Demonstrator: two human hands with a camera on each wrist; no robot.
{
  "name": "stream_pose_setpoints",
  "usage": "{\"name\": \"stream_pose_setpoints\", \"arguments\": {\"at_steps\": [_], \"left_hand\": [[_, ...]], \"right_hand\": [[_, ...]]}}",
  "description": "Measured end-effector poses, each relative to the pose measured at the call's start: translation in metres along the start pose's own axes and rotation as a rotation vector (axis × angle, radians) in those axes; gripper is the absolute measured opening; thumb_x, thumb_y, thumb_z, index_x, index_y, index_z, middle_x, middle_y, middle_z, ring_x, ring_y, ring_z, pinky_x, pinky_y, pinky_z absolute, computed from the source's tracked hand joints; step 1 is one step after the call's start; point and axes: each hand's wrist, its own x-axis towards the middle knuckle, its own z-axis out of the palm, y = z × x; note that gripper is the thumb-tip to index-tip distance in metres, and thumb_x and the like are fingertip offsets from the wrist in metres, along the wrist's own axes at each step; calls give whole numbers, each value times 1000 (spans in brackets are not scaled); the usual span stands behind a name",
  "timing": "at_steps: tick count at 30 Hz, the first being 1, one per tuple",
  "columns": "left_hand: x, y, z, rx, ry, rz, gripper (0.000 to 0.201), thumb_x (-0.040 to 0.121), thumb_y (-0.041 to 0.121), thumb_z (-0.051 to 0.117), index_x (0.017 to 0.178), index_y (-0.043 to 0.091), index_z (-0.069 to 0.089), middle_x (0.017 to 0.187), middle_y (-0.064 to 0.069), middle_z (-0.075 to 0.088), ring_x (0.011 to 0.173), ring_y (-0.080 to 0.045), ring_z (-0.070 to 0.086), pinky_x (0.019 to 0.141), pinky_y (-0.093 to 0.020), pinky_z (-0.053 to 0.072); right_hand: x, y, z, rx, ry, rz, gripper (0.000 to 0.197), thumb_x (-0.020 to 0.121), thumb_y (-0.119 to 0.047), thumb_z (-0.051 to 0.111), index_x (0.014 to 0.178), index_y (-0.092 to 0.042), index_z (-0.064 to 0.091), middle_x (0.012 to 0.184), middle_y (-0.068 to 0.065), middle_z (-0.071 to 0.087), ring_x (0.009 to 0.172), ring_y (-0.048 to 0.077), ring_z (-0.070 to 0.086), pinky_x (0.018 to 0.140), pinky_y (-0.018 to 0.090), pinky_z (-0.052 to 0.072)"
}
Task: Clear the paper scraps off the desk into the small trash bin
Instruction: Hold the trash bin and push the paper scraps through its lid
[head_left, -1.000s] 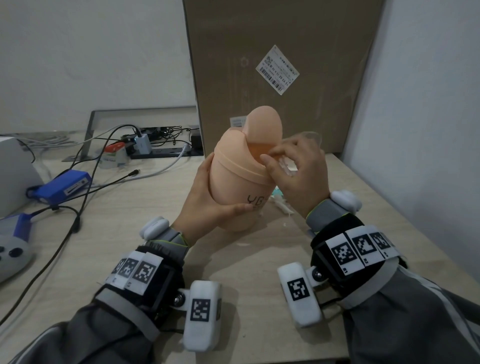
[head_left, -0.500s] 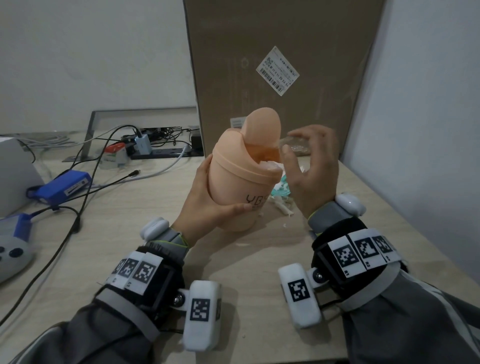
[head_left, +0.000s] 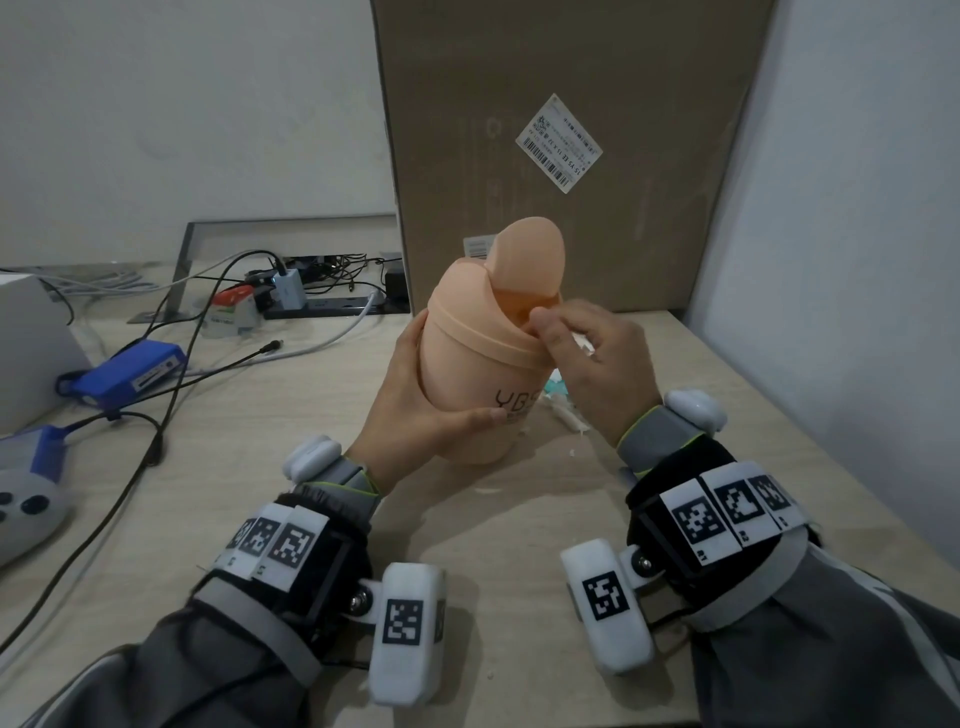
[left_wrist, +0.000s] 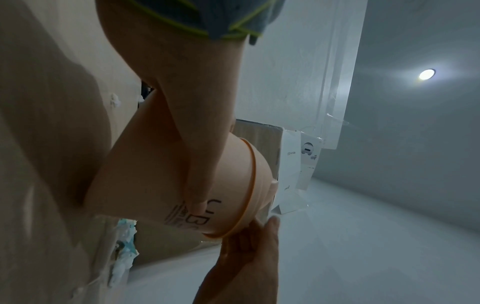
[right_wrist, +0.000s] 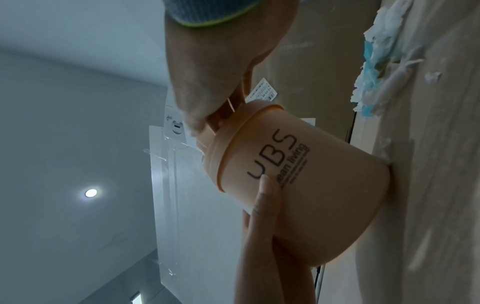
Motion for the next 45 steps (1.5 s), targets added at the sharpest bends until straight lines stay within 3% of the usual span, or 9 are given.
{"name": "stream_pose_setpoints", "arguments": {"at_steps": [6, 10, 13, 21, 27, 32, 37, 42, 45], "left_hand": [[1, 2, -1, 47, -28, 44, 119, 44, 46, 88, 143, 39, 21, 136, 21, 39, 121, 15, 41, 91, -7, 44], [1, 0, -1, 30, -13, 31, 123, 48, 39, 91, 148, 32, 19, 142, 11, 38, 122, 11, 42, 87, -5, 44], [0, 1, -2, 16, -9, 25, 123, 46, 43, 90, 146, 37, 19, 142, 11, 39, 122, 6, 45, 87, -10, 46], [0, 2, -2, 21, -15, 31, 125, 44, 48, 87, 147, 35, 19, 143, 12, 38, 124, 6, 43, 94, -16, 45], [-1, 1, -1, -17, 1, 2, 123, 45, 42, 91, 146, 35, 21, 142, 11, 40, 122, 4, 47, 90, -15, 48], [0, 2, -4, -94, 45, -44, 124, 45, 43, 89, 148, 36, 20, 139, 12, 44, 121, -2, 50, 95, -31, 50], [1, 2, -19, -189, 203, -93, 121, 42, 45, 88, 145, 34, 25, 133, 8, 51, 116, -11, 55, 89, -36, 52], [7, -5, -48, -229, 448, -94, 117, 49, 39, 86, 147, 29, 23, 136, 2, 49, 118, -14, 53, 92, -36, 50], [9, -14, -63, -229, 555, -97, 108, 62, 25, 86, 148, 26, 21, 140, -1, 46, 122, -17, 51, 101, -43, 46]], "right_hand": [[-5, -1, 4, -61, -267, 118, 75, 89, -61, 7, 104, -15, 65, 109, -11, 56, 111, -11, 34, 112, 21, -12], [-3, 4, 4, 14, 0, 85, 65, 91, -57, 10, 84, -25, 66, 91, -10, 67, 99, 11, 58, 111, 47, 24], [0, 6, -2, 143, 187, 110, 66, 93, -47, 16, 77, -12, 69, 80, 3, 71, 83, 17, 65, 87, 40, 47], [-4, -1, 3, -12, -157, 173, 80, 88, -56, 7, 77, -11, 72, 81, -1, 66, 94, -19, 45, 115, 38, 12], [-3, 0, 1, 69, 8, 126, 60, 82, -75, 4, 74, -62, 61, 90, -30, 59, 103, 14, 49, 98, 41, 35], [-1, 5, -4, 144, 266, 109, 52, 93, -47, 17, 102, -35, 67, 100, 3, 57, 97, 8, 49, 85, 14, 34], [-1, 17, -1, 221, 404, 355, 51, 96, -35, 23, 95, -13, 69, 96, -4, 65, 80, 5, 54, 75, 14, 41], [1, 28, 11, 288, 78, 805, 39, 97, -32, 33, 81, -19, 67, 90, 2, 64, 71, 15, 57, 65, 27, 41], [-7, 25, 21, 136, -221, 711, 29, 95, -35, 41, 89, -25, 68, 102, -3, 64, 97, 16, 56, 83, 33, 44]]}}
